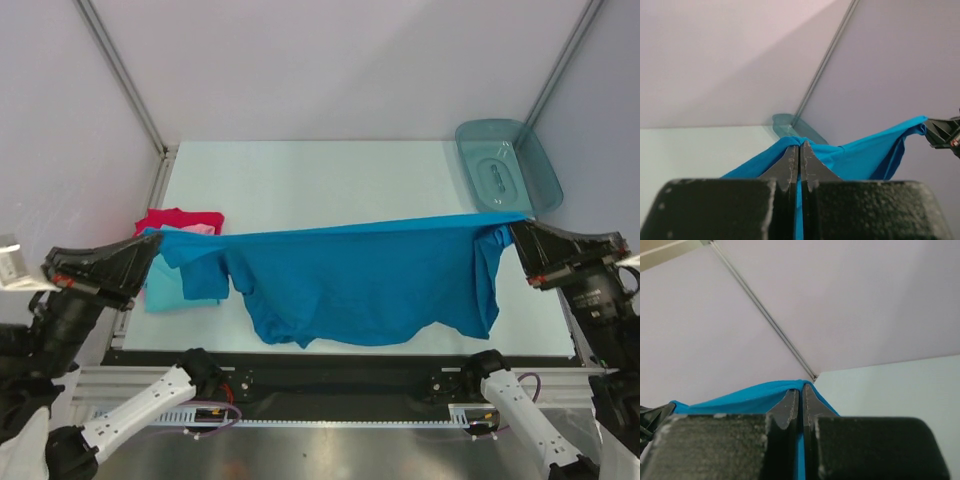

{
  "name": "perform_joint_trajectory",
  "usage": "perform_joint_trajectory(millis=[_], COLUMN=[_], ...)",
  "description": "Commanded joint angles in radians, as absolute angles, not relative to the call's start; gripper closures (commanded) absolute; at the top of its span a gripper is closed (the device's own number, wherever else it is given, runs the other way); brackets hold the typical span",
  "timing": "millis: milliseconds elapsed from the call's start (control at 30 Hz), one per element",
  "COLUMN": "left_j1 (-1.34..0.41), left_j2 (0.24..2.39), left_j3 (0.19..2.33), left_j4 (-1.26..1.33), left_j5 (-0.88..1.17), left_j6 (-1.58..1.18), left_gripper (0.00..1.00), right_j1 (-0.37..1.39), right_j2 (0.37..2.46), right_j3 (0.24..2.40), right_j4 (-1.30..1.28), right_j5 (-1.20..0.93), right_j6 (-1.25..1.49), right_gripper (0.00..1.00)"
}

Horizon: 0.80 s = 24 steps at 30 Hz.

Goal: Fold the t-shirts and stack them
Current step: Flatten the tshirt out

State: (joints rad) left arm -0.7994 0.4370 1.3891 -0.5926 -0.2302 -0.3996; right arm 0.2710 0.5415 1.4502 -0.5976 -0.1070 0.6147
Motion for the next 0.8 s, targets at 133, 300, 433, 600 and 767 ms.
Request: perform_joint_trajectory(millis=[133, 300, 433, 600, 767], left_j1=[-0.536, -0.529, -0.529, -0.506, -0.396], left_j2=[0.448, 0.549, 0.646, 0.820, 0.926], left_j3=[1.577, 1.392, 1.295, 1.214, 1.158], left_j4=[-0.612, -0.562, -0.471, -0.394, -0.310], left_j5=[-0.028, -0.155, -0.213, -0.282, -0.221], left_j6=[-0.348, -0.348, -0.342, -0.307, -0.318], left_gripper=[1.00, 0.99, 1.00, 1.00, 1.00], right_j1=[0.322, 0.385, 0.400, 0.390, 0.272], right_j2=[0.500, 0.520, 0.583, 0.656, 0.751], right_j3=[1.499, 1.300, 1.227, 1.171, 1.103], right_j4=[-0.575, -0.526, -0.488, -0.430, -0.327], right_j5=[-0.016, 0.069, 0.109, 0.164, 0.065], right_j6=[0.549, 0.584, 0.592, 0.565, 0.590], right_gripper=[1.00, 1.00, 1.00, 1.00, 1.00])
